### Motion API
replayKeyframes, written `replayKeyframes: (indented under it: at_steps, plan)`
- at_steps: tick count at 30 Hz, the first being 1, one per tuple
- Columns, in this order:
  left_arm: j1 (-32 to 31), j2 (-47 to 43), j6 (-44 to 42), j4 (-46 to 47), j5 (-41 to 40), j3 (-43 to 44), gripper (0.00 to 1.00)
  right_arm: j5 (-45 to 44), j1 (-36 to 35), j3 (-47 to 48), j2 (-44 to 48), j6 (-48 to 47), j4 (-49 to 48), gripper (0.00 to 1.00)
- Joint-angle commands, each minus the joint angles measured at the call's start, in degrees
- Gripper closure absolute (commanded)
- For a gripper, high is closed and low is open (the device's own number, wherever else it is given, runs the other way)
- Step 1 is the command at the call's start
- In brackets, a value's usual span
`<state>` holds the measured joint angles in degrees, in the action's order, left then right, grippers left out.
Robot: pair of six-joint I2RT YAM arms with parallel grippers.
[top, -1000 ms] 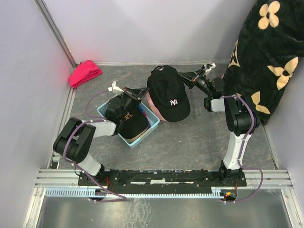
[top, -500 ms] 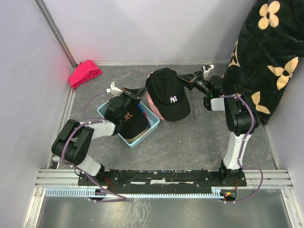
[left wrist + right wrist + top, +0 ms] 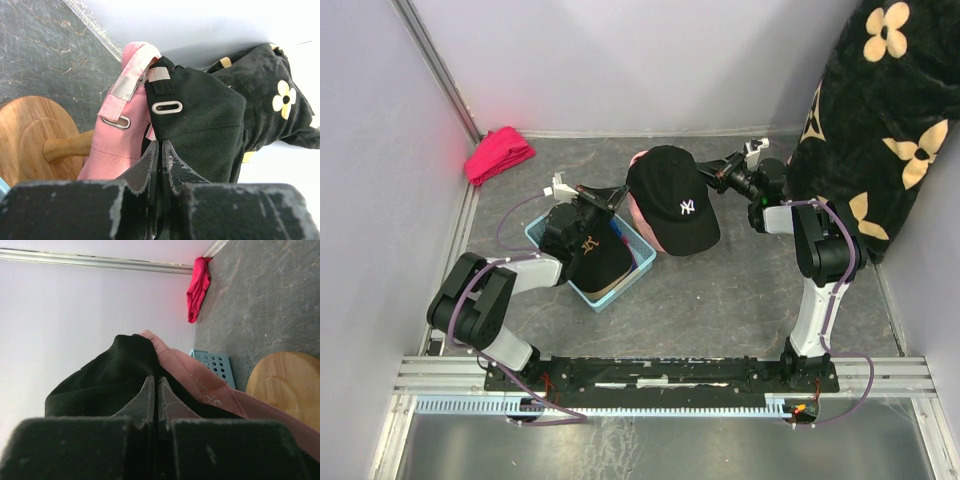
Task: Stack the hats
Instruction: Stack the hat on the hat.
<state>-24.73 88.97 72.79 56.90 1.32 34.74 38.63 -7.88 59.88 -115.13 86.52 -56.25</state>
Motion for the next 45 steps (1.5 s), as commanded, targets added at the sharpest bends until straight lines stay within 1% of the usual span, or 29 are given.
replayKeyframes:
  at_steps: [1,9,22,29,36,40,45]
  plan:
    - [0.3,-2.3,-0.6,-1.3,-2.8,-1.2,0.91,-1.7,-0.7,-0.5,1.4,-6.1,6.5,0.99]
    - [0.3,-2.7,-1.0,-2.4,-2.6,-1.4,0.91,-2.9,-2.2,0.0,1.3,-10.8,11.4,0.99]
    - [0.1,-2.1,-0.8,-3.1,-2.3,-2.5,0.93,-3.9,-3.1,-0.1,1.8,-15.5,16.4,0.99]
    - [0.0,-2.0,-0.9,-3.5,-2.6,-2.8,0.93,-4.4,-3.4,-0.6,2.8,-17.3,17.2,0.99]
    - [0.0,-2.3,-0.8,-3.5,-2.7,-2.7,0.93,-4.5,-3.6,-0.5,7.4,-19.5,16.4,0.99]
    - [-0.1,-2.5,-1.0,-3.2,-2.5,-2.4,0.90,-3.1,-3.9,2.4,9.6,-22.7,20.9,0.99]
    - [0.0,-4.0,-1.0,-3.1,-3.4,-3.3,0.80,-2.8,-5.4,5.9,11.6,-29.3,30.4,0.99]
